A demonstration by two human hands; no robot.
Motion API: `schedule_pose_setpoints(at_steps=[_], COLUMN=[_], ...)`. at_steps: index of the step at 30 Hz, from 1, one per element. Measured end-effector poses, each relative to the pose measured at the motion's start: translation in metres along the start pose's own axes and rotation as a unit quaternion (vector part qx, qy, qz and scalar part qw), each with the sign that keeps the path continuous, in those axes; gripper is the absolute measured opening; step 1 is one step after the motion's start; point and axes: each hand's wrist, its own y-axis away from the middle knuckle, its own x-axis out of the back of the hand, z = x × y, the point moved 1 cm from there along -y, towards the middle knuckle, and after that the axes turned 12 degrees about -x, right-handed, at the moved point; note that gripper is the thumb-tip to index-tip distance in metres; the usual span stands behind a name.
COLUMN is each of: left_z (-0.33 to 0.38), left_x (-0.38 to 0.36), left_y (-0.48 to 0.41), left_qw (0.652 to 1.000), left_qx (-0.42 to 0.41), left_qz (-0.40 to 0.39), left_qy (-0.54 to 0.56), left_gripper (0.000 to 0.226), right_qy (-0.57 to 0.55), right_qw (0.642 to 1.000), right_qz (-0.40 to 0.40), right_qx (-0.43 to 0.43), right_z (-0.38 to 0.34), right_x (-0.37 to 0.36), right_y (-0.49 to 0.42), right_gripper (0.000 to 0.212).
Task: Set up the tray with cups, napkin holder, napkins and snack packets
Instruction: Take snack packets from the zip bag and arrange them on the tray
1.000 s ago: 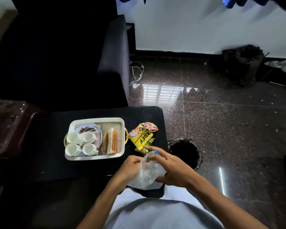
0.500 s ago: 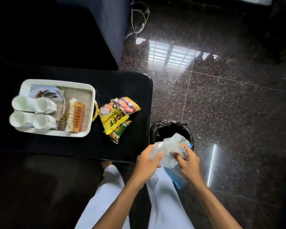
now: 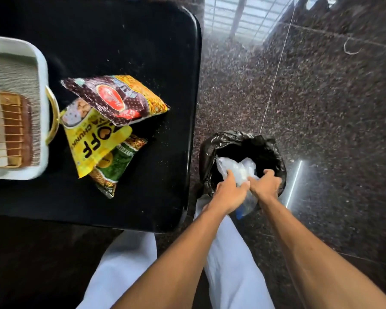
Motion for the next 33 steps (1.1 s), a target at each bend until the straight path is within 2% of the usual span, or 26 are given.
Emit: schedule_pose_setpoints(at_steps=[2, 7, 9, 12, 14, 17, 19, 22, 26, 29, 33], left_z=[-0.006, -0.005, 0.0, 0.01, 0.016, 0.023, 0.021, 0.008, -0.018, -0.035, -0.063], left_x=[0.002, 0.009, 0.017, 0.041, 0.064, 0.109, 0.14, 0.181, 0.224, 0.245, 0.277], left_y=[-0.003, 0.033, 0.057, 0.099, 0.129, 0.173, 0.199, 0.233, 0.269, 0.289, 0.314], left_qw=[1.0, 0.998, 0.994, 0.98, 0.96, 0.93, 0.914, 0.892, 0.878, 0.876, 0.875], left_qx=[-0.012, -0.054, -0.074, -0.11, -0.151, -0.202, -0.223, -0.245, -0.26, -0.264, -0.276], left_qz=[-0.006, 0.01, 0.036, 0.081, 0.137, 0.216, 0.255, 0.296, 0.319, 0.324, 0.314], left_qy=[-0.002, 0.039, 0.076, 0.146, 0.19, 0.219, 0.225, 0.239, 0.243, 0.241, 0.243], left_gripper=[0.048, 0.043, 0.036, 0.029, 0.024, 0.025, 0.025, 0.021, 0.02, 0.02, 0.02], right_qy=[-0.003, 0.063, 0.054, -0.018, -0.082, -0.196, -0.227, -0.145, -0.001, 0.058, 0.063], right_qw=[0.999, 0.991, 0.988, 0.98, 0.966, 0.925, 0.89, 0.854, 0.849, 0.853, 0.842], right_qz=[0.036, 0.044, 0.039, 0.04, 0.056, 0.055, 0.047, 0.052, 0.04, 0.077, 0.161], right_qx=[0.02, 0.108, 0.139, 0.193, 0.24, 0.321, 0.393, 0.497, 0.527, 0.513, 0.511], right_z=[-0.004, -0.012, -0.017, -0.035, -0.054, -0.088, -0.107, -0.136, -0.171, -0.187, -0.2], right_x=[-0.005, -0.006, 0.0, 0.013, 0.025, 0.044, 0.055, 0.055, 0.027, 0.011, -0.001], right_y=[-0.005, 0.009, 0.026, 0.064, 0.102, 0.173, 0.221, 0.277, 0.314, 0.313, 0.318], right_gripper=[0.053, 0.044, 0.038, 0.029, 0.021, 0.015, 0.023, 0.053, 0.084, 0.078, 0.043])
